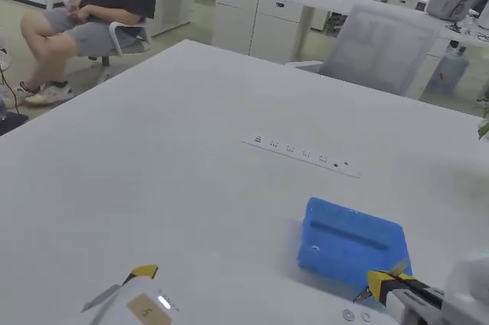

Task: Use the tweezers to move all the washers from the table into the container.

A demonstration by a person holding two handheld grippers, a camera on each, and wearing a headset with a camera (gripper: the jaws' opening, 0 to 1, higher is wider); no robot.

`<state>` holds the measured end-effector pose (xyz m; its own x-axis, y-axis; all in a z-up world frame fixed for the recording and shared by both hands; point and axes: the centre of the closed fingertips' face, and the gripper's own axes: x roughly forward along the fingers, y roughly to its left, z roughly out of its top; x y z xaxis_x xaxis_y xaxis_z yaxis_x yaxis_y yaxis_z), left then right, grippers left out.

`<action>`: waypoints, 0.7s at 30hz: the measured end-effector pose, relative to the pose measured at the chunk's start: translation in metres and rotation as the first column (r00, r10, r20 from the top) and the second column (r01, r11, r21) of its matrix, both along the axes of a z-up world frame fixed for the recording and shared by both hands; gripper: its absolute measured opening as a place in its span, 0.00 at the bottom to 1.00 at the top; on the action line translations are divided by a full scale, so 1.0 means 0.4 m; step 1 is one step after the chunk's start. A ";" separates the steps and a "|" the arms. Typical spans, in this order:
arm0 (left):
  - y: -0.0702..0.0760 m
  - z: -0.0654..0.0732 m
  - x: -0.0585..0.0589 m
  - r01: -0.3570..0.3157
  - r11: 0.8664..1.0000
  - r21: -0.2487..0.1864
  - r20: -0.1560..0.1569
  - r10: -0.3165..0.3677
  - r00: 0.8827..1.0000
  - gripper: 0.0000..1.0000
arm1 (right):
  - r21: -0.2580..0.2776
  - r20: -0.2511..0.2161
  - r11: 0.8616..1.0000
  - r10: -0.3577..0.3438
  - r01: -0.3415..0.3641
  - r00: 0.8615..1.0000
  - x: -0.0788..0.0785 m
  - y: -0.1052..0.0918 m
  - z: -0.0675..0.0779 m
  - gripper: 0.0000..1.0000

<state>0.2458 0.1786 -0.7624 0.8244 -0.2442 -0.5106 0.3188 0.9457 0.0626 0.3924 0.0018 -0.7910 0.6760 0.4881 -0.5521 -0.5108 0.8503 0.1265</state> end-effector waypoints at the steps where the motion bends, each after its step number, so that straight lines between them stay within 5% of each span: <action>1: 0.000 -0.001 0.000 0.000 1.000 0.001 -0.001 0.000 1.000 0.97 | -0.008 0.007 1.000 0.007 -0.007 1.000 -0.001 0.003 -0.003 0.03; 8: 0.004 -0.002 0.000 -0.006 1.000 0.004 -0.004 0.006 1.000 0.96 | -0.016 -0.022 1.000 0.001 -0.001 1.000 0.012 -0.005 -0.041 0.03; 21: 0.002 -0.008 -0.001 -0.001 1.000 0.012 -0.011 0.001 1.000 0.96 | -0.031 -0.016 0.999 0.012 -0.012 1.000 0.008 -0.007 -0.039 0.03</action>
